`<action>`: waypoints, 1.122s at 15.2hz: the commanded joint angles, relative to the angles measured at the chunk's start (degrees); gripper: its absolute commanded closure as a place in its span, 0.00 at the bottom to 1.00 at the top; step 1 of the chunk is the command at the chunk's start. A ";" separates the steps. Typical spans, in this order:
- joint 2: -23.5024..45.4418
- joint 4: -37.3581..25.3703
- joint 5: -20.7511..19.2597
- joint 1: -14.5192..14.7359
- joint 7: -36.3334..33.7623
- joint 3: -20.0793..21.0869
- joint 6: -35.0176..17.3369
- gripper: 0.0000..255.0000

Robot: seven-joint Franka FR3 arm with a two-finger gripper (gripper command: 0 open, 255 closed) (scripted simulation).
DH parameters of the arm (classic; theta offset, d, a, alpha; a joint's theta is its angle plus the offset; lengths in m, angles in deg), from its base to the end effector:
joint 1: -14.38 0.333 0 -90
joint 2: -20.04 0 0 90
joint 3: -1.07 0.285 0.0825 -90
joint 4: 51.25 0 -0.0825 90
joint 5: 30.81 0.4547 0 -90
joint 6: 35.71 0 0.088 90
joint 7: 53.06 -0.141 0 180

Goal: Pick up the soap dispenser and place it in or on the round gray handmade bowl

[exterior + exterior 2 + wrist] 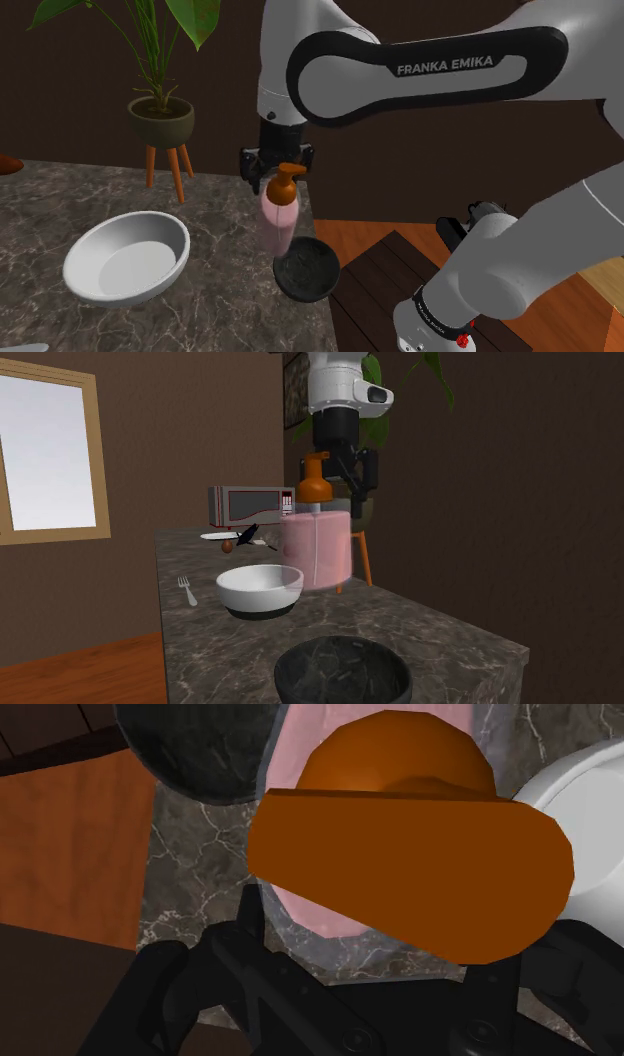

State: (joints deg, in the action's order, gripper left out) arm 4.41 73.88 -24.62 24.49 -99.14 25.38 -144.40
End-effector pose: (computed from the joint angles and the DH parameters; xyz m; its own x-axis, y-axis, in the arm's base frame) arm 0.4448 0.3184 0.3997 0.9672 -0.2534 -0.0170 -0.2528 -0.9670 0.0322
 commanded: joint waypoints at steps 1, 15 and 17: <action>-5.05 4.11 1.56 0.19 2.31 -1.52 0.77 1.00; -16.41 19.97 4.38 1.76 6.94 -4.48 -3.62 1.00; -15.89 21.15 4.53 1.79 6.92 -4.19 -5.32 1.00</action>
State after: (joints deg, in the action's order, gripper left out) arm -11.72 94.60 -20.15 26.28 -92.22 21.07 -148.99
